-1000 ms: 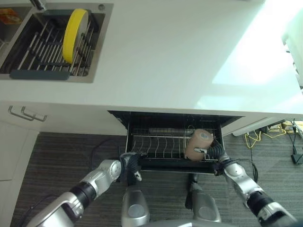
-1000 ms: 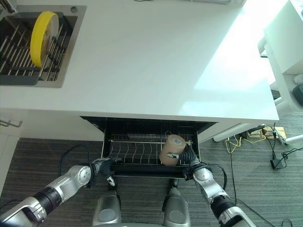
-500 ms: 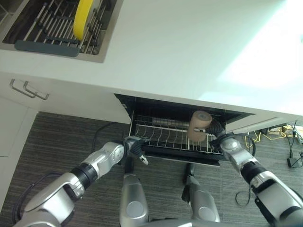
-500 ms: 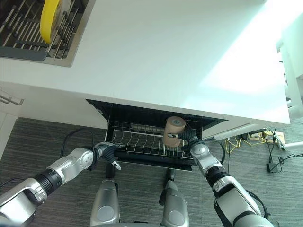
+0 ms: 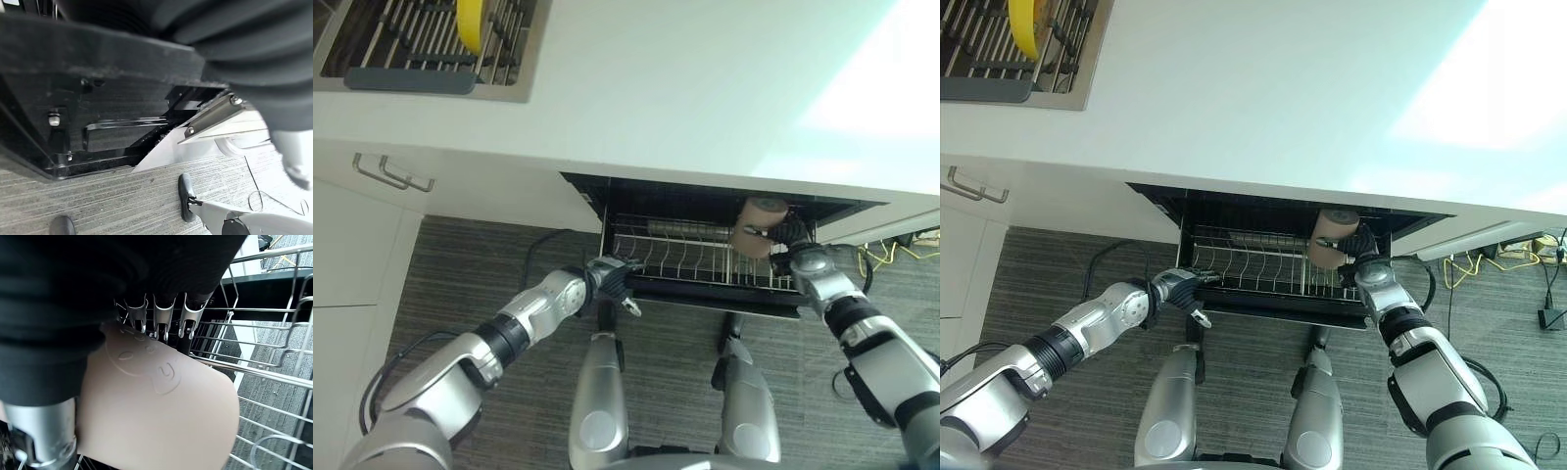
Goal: Place the dishes in the dishwasher.
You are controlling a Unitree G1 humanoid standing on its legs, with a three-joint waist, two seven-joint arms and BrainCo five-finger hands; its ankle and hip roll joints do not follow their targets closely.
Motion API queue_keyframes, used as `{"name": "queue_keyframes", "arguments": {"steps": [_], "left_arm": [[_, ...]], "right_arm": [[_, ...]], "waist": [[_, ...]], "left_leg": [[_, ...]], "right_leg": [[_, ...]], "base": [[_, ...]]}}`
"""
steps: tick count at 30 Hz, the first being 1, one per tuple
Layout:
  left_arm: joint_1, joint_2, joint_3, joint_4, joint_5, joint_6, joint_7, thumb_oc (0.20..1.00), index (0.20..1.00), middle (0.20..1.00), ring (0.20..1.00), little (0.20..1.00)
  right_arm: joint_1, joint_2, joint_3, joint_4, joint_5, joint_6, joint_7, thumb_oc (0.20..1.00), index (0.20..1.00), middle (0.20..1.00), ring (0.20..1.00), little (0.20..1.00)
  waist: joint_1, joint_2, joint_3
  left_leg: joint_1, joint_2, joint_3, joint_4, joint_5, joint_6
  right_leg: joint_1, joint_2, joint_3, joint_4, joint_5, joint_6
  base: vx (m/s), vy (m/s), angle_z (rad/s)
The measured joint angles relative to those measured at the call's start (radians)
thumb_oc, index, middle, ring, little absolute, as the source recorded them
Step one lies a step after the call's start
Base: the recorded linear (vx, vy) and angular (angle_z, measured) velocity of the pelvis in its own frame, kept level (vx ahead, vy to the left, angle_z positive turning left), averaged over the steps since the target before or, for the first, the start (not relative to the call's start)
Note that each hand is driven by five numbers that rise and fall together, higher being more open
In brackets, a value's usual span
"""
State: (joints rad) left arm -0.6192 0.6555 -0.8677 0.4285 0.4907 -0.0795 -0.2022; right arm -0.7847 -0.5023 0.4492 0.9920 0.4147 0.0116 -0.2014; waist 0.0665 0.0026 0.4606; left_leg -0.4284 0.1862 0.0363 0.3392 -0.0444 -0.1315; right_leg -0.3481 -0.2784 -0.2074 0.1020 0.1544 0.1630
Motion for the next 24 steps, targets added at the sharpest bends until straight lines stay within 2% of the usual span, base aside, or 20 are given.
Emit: {"name": "queue_keyframes", "arguments": {"steps": [1, 3, 8, 12, 15, 17, 18, 19, 20, 21, 23, 24], "left_arm": [[0.0, 0.0, 0.0, 0.0, 0.0, 0.0, 0.0, 1.0, 1.0, 1.0, 1.0, 1.0], [-0.027, 0.001, 0.001, 0.0, -0.004, -0.009, 0.011, 1.0, 1.0, 1.0, 1.0, 1.0], [-0.044, -0.001, -0.007, 0.006, -0.004, -0.008, 0.042, 1.0, 1.0, 1.0, 1.0, 1.0], [-0.053, 0.001, -0.006, 0.004, -0.009, -0.009, 0.073, 1.0, 1.0, 1.0, 1.0, 1.0], [-0.058, -0.007, -0.007, 0.012, -0.009, 0.021, 0.094, 1.0, 1.0, 1.0, 1.0, 1.0], [-0.061, -0.005, -0.006, 0.017, -0.01, 0.035, 0.12, 1.0, 1.0, 1.0, 1.0, 1.0], [-0.062, -0.008, -0.006, 0.03, -0.01, 0.047, 0.128, 1.0, 1.0, 1.0, 1.0, 1.0], [-0.061, -0.015, -0.006, 0.046, -0.01, 0.05, 0.13, 1.0, 1.0, 1.0, 1.0, 1.0], [-0.062, -0.019, -0.006, 0.053, -0.01, 0.053, 0.131, 1.0, 1.0, 1.0, 1.0, 1.0], [-0.061, -0.03, -0.008, 0.069, -0.01, 0.06, 0.135, 1.0, 1.0, 1.0, 1.0, 1.0], [-0.057, -0.031, -0.029, 0.076, -0.01, 0.056, 0.143, 1.0, 1.0, 1.0, 1.0, 1.0], [-0.045, -0.04, -0.035, 0.077, -0.009, 0.056, 0.148, 1.0, 1.0, 1.0, 1.0, 1.0]], "right_arm": [[-0.001, 0.0, 0.0, 0.0, 0.0, 0.0, 0.0, 0.2, 0.2, 0.2, 0.2, 0.2], [-0.059, -0.013, 0.004, 0.021, -0.002, -0.004, 0.0, 0.2, 0.2, 0.2, 0.2, 0.2], [-0.09, -0.016, 0.007, 0.044, -0.004, -0.004, 0.0, 0.2, 0.2, 0.2, 0.2, 0.2], [-0.137, -0.023, 0.011, 0.06, -0.023, -0.015, -0.001, 0.2, 0.2, 0.2, 0.2, 0.2], [-0.171, -0.019, 0.011, 0.07, -0.042, -0.019, -0.012, 0.2, 0.2, 0.2, 0.2, 0.2], [-0.188, -0.021, 0.012, 0.071, -0.047, -0.02, -0.011, 0.2, 0.2, 0.2, 0.2, 0.2], [-0.2, -0.018, 0.017, 0.071, -0.064, -0.013, -0.005, 0.2, 0.2, 0.2, 0.2, 0.2], [-0.218, -0.018, 0.027, 0.072, -0.079, -0.002, 0.002, 1.0, 1.0, 1.0, 1.0, 1.0], [-0.229, -0.018, 0.034, 0.078, -0.082, 0.005, 0.003, 1.0, 1.0, 1.0, 1.0, 1.0], [-0.237, -0.021, 0.035, 0.102, -0.081, 0.024, 0.007, 1.0, 1.0, 1.0, 1.0, 1.0], [-0.265, -0.024, 0.042, 0.138, -0.08, 0.064, 0.017, 1.0, 1.0, 1.0, 1.0, 1.0], [-0.265, -0.019, 0.047, 0.147, -0.08, 0.076, 0.018, 1.0, 1.0, 1.0, 1.0, 1.0]], "waist": [[0.0, 0.0, 0.0], [-0.005, 0.02, 0.009], [-0.01, 0.027, 0.014], [-0.015, 0.05, 0.012], [-0.025, 0.077, 0.01], [-0.031, 0.088, 0.01], [-0.031, 0.098, 0.003], [-0.024, 0.117, -0.005], [-0.027, 0.132, -0.004], [-0.037, 0.132, -0.005], [-0.013, 0.136, -0.007], [-0.001, 0.148, -0.014]], "left_leg": [[-0.001, 0.0, 0.0, 0.0, 0.0, 0.0], [-0.025, -0.004, 0.0, 0.012, 0.0, 0.0], [-0.036, -0.013, 0.004, 0.013, 0.0, 0.001], [-0.06, -0.018, 0.027, 0.009, 0.0, 0.001], [-0.064, -0.028, 0.029, -0.008, 0.0, 0.001], [-0.075, -0.028, 0.029, -0.014, 0.001, 0.001], [-0.073, -0.029, 0.026, -0.034, 0.001, 0.001], [-0.072, -0.019, 0.025, -0.056, 0.0, 0.001], [-0.072, -0.009, 0.032, -0.056, 0.001, 0.001], [-0.069, -0.017, 0.029, -0.058, 0.004, -0.005], [-0.058, -0.015, 0.025, -0.062, 0.003, -0.004], [-0.054, 0.001, 0.029, -0.07, 0.003, -0.002]], "right_leg": [[-0.001, 0.0, 0.0, 0.0, 0.0, 0.0], [-0.022, -0.003, 0.002, 0.007, 0.001, 0.001], [-0.038, -0.019, 0.005, 0.0, -0.001, 0.003], [-0.072, -0.032, 0.008, -0.003, -0.004, 0.009], [-0.096, -0.045, 0.009, 0.01, -0.007, 0.014], [-0.139, -0.046, 0.026, 0.075, -0.024, 0.016], [-0.144, -0.041, 0.028, 0.056, -0.026, 0.019], [-0.147, -0.027, 0.026, 0.036, -0.028, 0.029], [-0.158, -0.025, 0.03, 0.072, -0.037, 0.029], [-0.166, -0.034, 0.034, 0.106, -0.043, 0.016], [-0.158, -0.021, 0.028, 0.071, -0.043, 0.017], [-0.16, -0.009, 0.027, 0.083, -0.051, 0.035]], "base": [[-0.05, 0.01, -0.03], [-0.05, 0.021, -0.03], [-0.04, 0.04, -0.02], [-0.03, 0.071, -0.1], [-0.01, 0.053, -0.01], [0.01, 0.037, 0.07], [0.0, 0.024, -0.12], [0.0, 0.015, -0.24], [-0.02, 0.009, 0.06], [0.0, 0.003, 0.24], [0.01, 0.033, -0.17], [0.01, 0.045, -0.06]]}}
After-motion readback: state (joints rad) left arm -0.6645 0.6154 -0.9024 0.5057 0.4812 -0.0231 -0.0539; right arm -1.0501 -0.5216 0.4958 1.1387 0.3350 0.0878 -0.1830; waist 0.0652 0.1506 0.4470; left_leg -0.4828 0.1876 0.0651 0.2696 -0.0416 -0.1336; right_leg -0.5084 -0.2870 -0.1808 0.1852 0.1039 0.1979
